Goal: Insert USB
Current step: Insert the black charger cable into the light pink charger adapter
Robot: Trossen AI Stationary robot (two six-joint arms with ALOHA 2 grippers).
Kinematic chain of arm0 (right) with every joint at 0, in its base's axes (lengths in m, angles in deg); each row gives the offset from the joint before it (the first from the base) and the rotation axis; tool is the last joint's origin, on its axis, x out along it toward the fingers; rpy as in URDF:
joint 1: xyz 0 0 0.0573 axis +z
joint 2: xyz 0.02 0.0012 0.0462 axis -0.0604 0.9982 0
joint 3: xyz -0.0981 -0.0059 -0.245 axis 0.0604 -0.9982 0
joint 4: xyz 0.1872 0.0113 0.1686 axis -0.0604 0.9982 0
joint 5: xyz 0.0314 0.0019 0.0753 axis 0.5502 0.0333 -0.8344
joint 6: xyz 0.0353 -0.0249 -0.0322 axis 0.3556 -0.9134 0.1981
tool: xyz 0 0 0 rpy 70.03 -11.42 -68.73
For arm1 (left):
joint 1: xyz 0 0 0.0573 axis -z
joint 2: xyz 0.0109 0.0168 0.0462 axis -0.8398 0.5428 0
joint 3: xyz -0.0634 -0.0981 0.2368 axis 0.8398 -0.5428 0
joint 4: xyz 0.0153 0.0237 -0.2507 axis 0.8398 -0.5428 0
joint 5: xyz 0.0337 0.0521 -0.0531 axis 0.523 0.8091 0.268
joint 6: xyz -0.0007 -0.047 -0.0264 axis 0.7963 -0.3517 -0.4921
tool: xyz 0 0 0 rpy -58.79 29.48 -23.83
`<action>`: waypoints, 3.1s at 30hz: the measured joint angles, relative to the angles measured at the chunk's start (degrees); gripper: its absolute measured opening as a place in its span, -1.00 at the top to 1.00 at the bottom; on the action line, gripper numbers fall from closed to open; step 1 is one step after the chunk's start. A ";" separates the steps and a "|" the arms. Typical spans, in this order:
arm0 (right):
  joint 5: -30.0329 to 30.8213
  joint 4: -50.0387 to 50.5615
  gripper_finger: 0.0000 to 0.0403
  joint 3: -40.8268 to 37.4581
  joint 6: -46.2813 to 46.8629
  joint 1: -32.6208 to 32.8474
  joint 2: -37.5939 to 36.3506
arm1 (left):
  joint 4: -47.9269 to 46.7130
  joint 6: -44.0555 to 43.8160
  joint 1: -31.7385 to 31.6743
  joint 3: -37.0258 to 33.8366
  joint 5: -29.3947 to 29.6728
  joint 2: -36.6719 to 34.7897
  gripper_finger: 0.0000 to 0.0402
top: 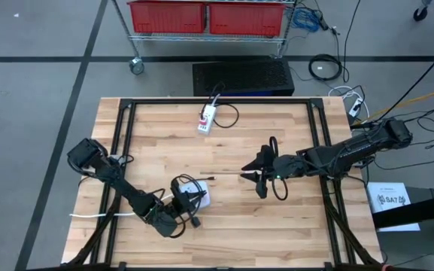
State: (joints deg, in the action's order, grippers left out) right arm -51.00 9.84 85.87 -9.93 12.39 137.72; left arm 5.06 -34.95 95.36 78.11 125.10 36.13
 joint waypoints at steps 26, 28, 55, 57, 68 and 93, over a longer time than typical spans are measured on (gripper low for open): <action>-0.03 0.03 0.47 0.02 -0.61 0.00 0.00 | -7.49 -9.08 0.58 -0.04 1.08 -0.02 0.97; -0.05 0.05 0.47 0.03 -0.61 0.00 -0.01 | -7.78 -9.52 0.58 -0.04 0.90 -0.02 0.97; -0.27 0.17 0.47 0.04 -0.61 0.00 0.01 | -4.11 -1.64 -6.19 -0.04 -12.50 0.02 0.97; -0.29 0.18 0.47 0.04 -0.61 0.00 -0.01 | -5.41 -1.33 -6.18 -0.40 -12.43 0.43 0.97; -0.29 0.35 0.47 0.04 -0.81 0.83 -0.01 | -5.49 -1.39 -6.17 -0.26 -12.14 -2.26 0.97; -1.86 -5.14 0.38 0.07 -1.61 11.39 7.31 | 10.03 12.05 -13.77 -0.13 -51.55 -5.97 0.98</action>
State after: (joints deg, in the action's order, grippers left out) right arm -52.86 4.69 85.94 -11.54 23.78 145.03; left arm 15.09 -22.90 81.60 77.98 73.55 30.17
